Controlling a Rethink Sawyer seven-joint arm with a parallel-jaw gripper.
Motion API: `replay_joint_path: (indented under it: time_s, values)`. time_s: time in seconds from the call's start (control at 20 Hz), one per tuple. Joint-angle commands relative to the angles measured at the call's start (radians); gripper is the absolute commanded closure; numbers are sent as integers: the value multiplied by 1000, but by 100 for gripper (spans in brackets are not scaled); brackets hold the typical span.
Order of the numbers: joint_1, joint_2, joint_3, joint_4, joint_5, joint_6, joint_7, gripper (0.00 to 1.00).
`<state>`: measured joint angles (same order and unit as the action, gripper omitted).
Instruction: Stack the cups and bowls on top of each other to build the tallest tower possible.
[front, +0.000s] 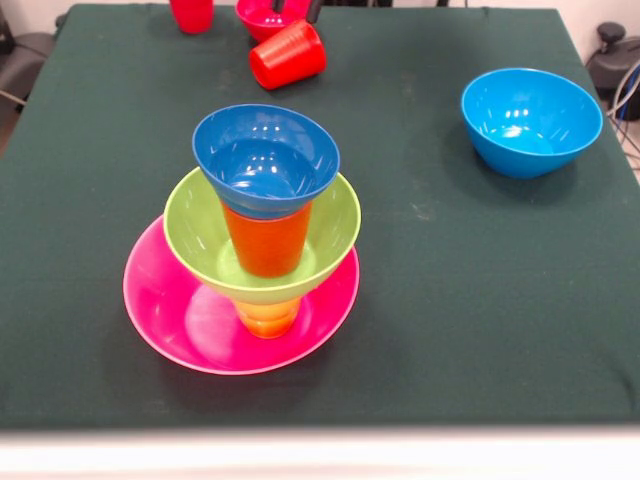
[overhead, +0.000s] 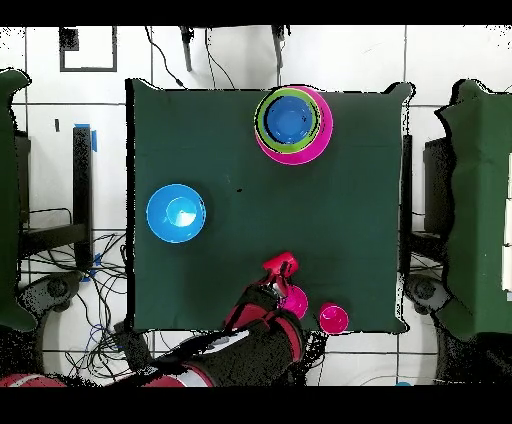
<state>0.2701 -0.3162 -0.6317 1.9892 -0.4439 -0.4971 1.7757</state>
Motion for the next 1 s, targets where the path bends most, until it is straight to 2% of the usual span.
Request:
replay_joint_path:
  time_s: [0.05,0.4,0.75,1.0]
  values:
    - [30,10,109,-12,74,33,141,0]
    - [43,77,97,-22,128,-33,149,0]
    - [34,110,105,-29,145,-56,146,0]
    - [40,149,102,-33,182,-85,151,0]
